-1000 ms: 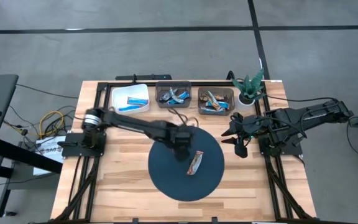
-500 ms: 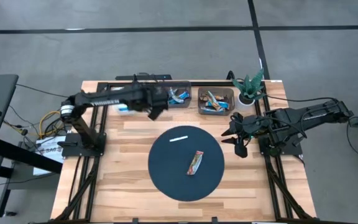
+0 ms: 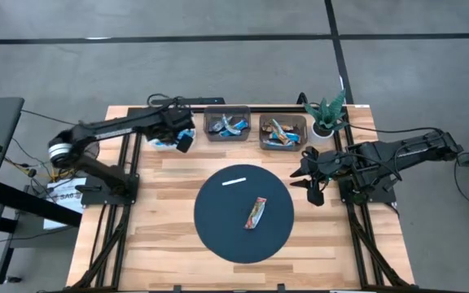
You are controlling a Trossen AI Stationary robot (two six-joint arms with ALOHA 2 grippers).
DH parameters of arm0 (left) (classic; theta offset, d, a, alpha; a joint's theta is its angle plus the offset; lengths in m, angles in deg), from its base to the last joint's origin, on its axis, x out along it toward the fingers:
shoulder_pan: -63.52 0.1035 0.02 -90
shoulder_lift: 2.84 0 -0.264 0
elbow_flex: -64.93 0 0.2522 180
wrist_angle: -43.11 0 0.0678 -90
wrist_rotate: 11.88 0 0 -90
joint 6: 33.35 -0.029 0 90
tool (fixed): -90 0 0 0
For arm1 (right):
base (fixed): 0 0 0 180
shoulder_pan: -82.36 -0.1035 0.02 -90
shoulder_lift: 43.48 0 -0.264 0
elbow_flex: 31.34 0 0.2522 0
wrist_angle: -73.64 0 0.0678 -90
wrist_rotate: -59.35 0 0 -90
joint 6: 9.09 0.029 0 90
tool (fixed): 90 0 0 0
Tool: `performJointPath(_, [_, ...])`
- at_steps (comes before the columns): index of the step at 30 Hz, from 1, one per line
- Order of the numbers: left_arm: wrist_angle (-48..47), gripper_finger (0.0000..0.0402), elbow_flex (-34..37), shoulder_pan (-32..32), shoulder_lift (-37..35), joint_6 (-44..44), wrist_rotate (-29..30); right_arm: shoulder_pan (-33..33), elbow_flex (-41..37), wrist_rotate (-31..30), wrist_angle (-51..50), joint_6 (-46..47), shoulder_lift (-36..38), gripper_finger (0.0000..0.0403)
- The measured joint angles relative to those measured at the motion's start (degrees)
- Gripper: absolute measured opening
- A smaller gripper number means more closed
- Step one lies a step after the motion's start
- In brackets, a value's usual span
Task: Pick and place Granola Bars by type
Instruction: Put the red granola bar into the white bin
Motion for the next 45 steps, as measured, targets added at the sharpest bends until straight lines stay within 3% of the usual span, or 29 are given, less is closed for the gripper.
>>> performJointPath(4, [9.9,0.0020,9.4,2.5,-6.4,-1.4,-3.8,0.0,0.0,0.0,0.0,-0.1,0.0,0.0119])
performJointPath(9, [12.9,0.0036,16.6,5.2,-9.2,-1.5,-3.4,0.0,0.0,0.0,0.0,0.0,0.0,0.0119])
performJointPath(15, [19.3,0.0063,17.4,5.7,-9.4,-5.2,1.2,0.0,0.0,0.0,0.0,0.2,0.0,0.0119])
performJointPath(24, [24.7,0.0166,17.4,9.2,-9.4,-7.4,0.6,0.0,0.0,0.0,0.0,2.0,0.0,0.0119])
performJointPath(27, [25.0,0.0189,17.4,9.3,-9.4,-6.2,-2.3,0.0,0.0,0.0,0.0,2.0,0.0,0.0119])
performJointPath(38, [44.2,0.0196,17.3,-2.5,-10.8,-6.9,-16.2,0.0,0.0,-0.2,0.0,2.1,0.0,0.0119])
performJointPath(45, [52.0,0.0197,14.7,-16.1,-10.4,-8.0,-17.4,0.0,0.0,0.6,0.1,2.1,0.0,0.0119])
